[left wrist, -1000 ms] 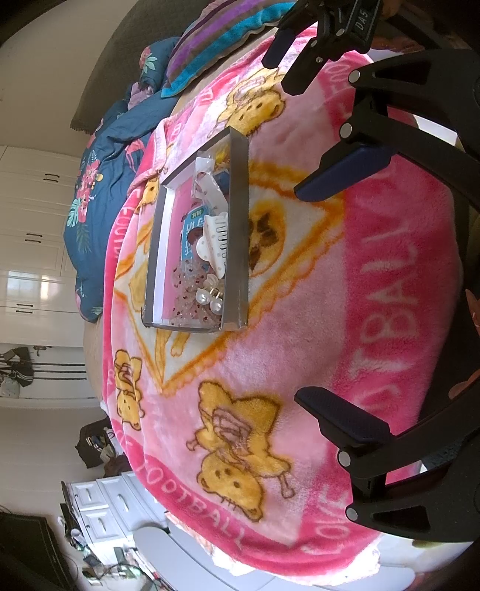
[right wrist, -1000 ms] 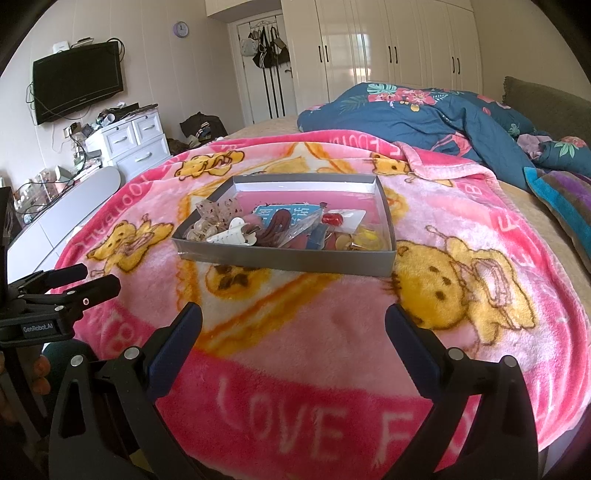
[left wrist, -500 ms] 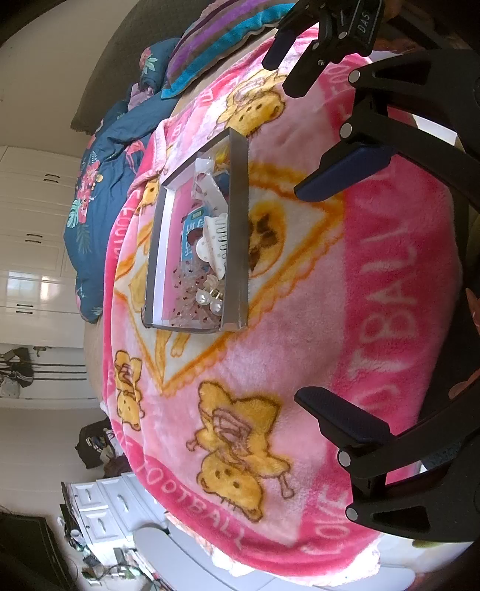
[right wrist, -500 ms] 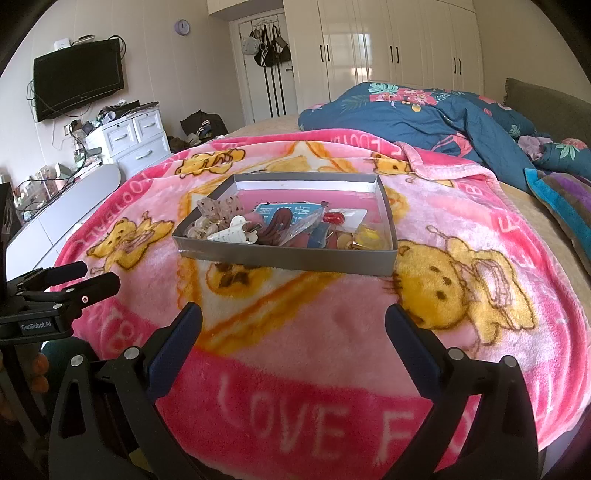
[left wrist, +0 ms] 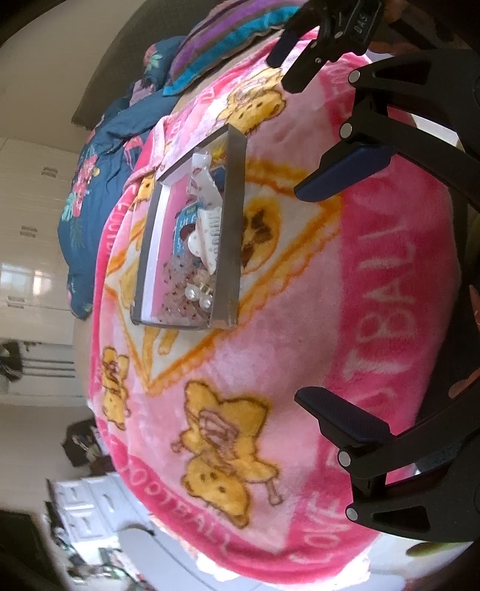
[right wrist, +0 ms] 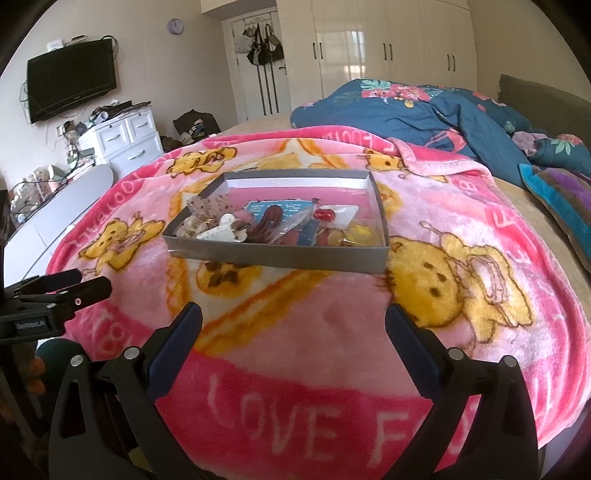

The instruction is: Organize jewelry

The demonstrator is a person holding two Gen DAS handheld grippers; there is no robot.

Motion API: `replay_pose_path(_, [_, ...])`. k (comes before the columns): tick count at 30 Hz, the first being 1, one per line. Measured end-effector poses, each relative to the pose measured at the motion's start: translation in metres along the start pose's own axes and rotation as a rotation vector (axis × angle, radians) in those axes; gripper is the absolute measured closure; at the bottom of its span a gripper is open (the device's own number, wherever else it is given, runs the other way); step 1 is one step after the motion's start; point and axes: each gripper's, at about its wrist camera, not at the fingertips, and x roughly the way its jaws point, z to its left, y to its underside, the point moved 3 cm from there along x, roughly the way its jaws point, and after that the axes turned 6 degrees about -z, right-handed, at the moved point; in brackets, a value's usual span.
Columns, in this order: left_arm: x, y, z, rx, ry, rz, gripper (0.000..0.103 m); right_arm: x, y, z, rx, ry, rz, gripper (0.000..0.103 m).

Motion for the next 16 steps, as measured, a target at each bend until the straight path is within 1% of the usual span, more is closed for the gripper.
replay_pose_path(2, [0.004,0.000,0.005,-0.019,-0.004,0.017,0.009,0.003,0.001,-0.008,0.018,0.014,0.004,0.004])
replay_pose_path(4, [0.008,-0.002,0.014,-0.049,-0.004,0.017,0.009,0.010,0.002,-0.020,0.046,0.028,0.010,0.004])
replay_pose_path(7, [0.017,-0.011,0.033,-0.090,-0.037,0.028,0.009,0.021,-0.001,-0.048,0.097,0.078,0.021,0.004])
replay_pose_path(9, [0.030,-0.024,0.058,-0.129,-0.090,0.041,0.009,0.034,-0.007,-0.083,0.125,0.156,0.028,0.004])
replay_pose_path(10, [0.042,-0.034,0.076,-0.145,-0.140,0.050,0.009,0.042,-0.010,-0.104,0.143,0.205,0.030,0.004])
replay_pose_path(11, [0.051,-0.040,0.088,-0.152,-0.162,0.051,0.009,0.050,-0.012,-0.122,0.157,0.250,0.040,0.004])
replay_pose_path(13, [0.072,-0.054,0.113,-0.148,-0.215,0.060,0.009,0.069,-0.019,-0.173,0.194,0.363,0.059,0.004])
replay_pose_path(14, [0.087,-0.062,0.130,-0.143,-0.272,0.072,0.009,0.079,-0.021,-0.198,0.197,0.430,0.074,0.004])
replay_pose_path(15, [0.098,-0.068,0.142,-0.145,-0.297,0.080,0.009,0.088,-0.022,-0.216,0.200,0.475,0.094,0.004])
replay_pose_path(16, [0.116,-0.074,0.158,-0.143,-0.338,0.098,0.009,0.097,-0.023,-0.237,0.217,0.520,0.115,0.004])
